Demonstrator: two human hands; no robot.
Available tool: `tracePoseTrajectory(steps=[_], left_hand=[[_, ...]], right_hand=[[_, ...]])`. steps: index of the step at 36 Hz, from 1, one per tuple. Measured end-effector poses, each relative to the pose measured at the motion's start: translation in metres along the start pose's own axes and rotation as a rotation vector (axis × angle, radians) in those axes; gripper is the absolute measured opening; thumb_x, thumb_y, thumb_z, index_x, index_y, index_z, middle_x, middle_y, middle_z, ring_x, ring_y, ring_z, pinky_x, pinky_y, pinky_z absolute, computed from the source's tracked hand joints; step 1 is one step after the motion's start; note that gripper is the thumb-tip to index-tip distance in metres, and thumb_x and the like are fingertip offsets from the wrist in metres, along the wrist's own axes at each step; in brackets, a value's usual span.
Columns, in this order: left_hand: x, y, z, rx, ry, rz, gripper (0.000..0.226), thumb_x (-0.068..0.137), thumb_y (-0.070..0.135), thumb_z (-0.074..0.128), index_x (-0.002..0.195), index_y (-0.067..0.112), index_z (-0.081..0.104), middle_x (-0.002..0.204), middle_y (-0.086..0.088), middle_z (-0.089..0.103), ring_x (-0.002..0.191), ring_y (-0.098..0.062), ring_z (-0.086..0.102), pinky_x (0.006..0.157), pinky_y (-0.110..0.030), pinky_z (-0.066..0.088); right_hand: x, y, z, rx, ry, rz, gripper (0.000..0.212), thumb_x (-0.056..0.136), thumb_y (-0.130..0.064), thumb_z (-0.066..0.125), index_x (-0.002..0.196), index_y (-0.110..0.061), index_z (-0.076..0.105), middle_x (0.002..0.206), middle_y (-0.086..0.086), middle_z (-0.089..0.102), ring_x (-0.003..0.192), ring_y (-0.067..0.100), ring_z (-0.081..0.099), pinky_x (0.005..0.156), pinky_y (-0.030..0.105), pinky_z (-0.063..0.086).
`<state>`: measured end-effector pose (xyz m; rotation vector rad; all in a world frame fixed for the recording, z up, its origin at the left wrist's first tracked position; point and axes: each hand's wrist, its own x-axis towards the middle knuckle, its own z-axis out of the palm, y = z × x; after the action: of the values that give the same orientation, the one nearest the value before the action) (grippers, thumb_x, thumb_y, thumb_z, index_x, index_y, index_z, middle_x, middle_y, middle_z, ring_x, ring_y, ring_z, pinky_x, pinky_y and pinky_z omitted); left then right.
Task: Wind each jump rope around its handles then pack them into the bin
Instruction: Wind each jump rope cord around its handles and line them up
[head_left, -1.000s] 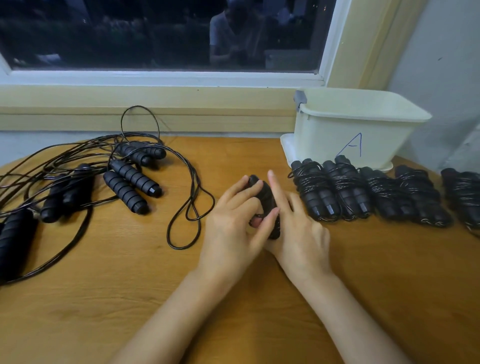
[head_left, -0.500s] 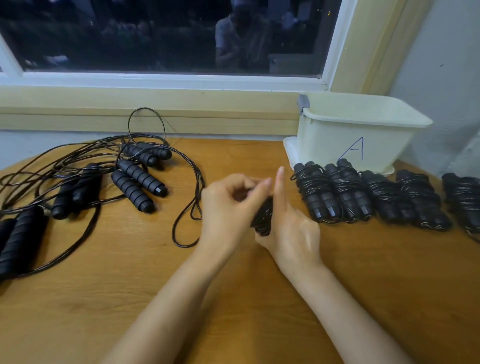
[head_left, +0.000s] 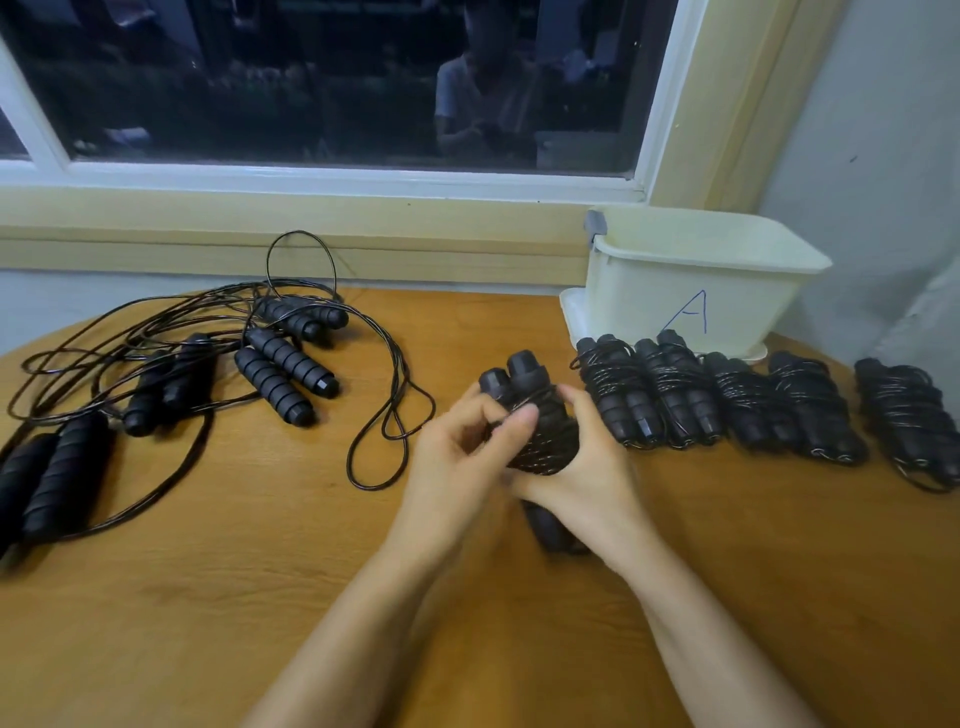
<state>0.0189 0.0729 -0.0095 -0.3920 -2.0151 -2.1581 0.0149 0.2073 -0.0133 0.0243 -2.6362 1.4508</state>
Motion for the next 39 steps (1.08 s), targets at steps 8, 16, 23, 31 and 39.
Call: tracePoseTrajectory(steps=[8, 16, 23, 31, 39], left_hand=[[0.004, 0.007, -0.017, -0.357, -0.100, -0.306, 0.045, 0.094, 0.027, 0.062, 0.092, -0.017, 0.055, 0.096, -0.018, 0.056, 0.093, -0.032, 0.056, 0.076, -0.028, 0.056], [-0.001, 0.009, -0.015, -0.383, 0.017, -0.366, 0.057, 0.090, 0.025, 0.061, 0.114, -0.025, 0.048, 0.109, -0.022, 0.053, 0.088, -0.032, 0.059, 0.073, -0.028, 0.057], [0.004, 0.008, -0.008, -0.498, 0.113, -0.394, 0.038, 0.091, 0.020, 0.060, 0.121, -0.003, 0.057, 0.089, -0.008, 0.074, 0.078, -0.019, 0.072, 0.069, -0.027, 0.060], [-0.005, 0.000, 0.002, -0.253, 0.069, -0.271, 0.027, 0.091, 0.025, 0.062, 0.083, 0.001, 0.057, 0.087, -0.015, 0.058, 0.082, -0.020, 0.057, 0.070, -0.028, 0.049], [-0.008, -0.026, -0.006, 0.528, 0.203, 0.365, 0.022, 0.086, 0.038, 0.067, 0.084, 0.016, 0.073, 0.126, 0.005, 0.060, 0.122, -0.008, 0.053, 0.100, -0.020, 0.043]], right_hand=[[-0.006, 0.004, -0.013, 0.369, -0.194, 0.053, 0.060, 0.062, -0.009, 0.090, 0.109, -0.030, 0.060, 0.095, -0.007, 0.073, 0.088, 0.008, 0.070, 0.074, 0.028, 0.056], [-0.009, 0.016, -0.004, 0.333, -0.230, 0.054, 0.071, 0.063, -0.026, 0.092, 0.120, -0.035, 0.051, 0.109, -0.013, 0.068, 0.105, 0.008, 0.064, 0.089, 0.030, 0.051], [-0.025, 0.002, 0.004, -0.432, 0.232, -0.455, 0.087, 0.073, -0.048, 0.074, 0.148, -0.044, 0.031, 0.142, -0.014, 0.040, 0.122, 0.010, 0.051, 0.067, 0.027, 0.051], [-0.022, 0.020, 0.018, -0.440, 0.255, -0.437, 0.099, 0.069, -0.042, 0.081, 0.151, -0.033, 0.026, 0.152, -0.010, 0.038, 0.126, 0.018, 0.052, 0.064, 0.031, 0.059], [-0.016, 0.025, 0.028, -0.409, 0.269, -0.417, 0.092, 0.065, -0.040, 0.084, 0.142, -0.032, 0.035, 0.147, -0.013, 0.039, 0.120, 0.017, 0.056, 0.063, 0.027, 0.054]])
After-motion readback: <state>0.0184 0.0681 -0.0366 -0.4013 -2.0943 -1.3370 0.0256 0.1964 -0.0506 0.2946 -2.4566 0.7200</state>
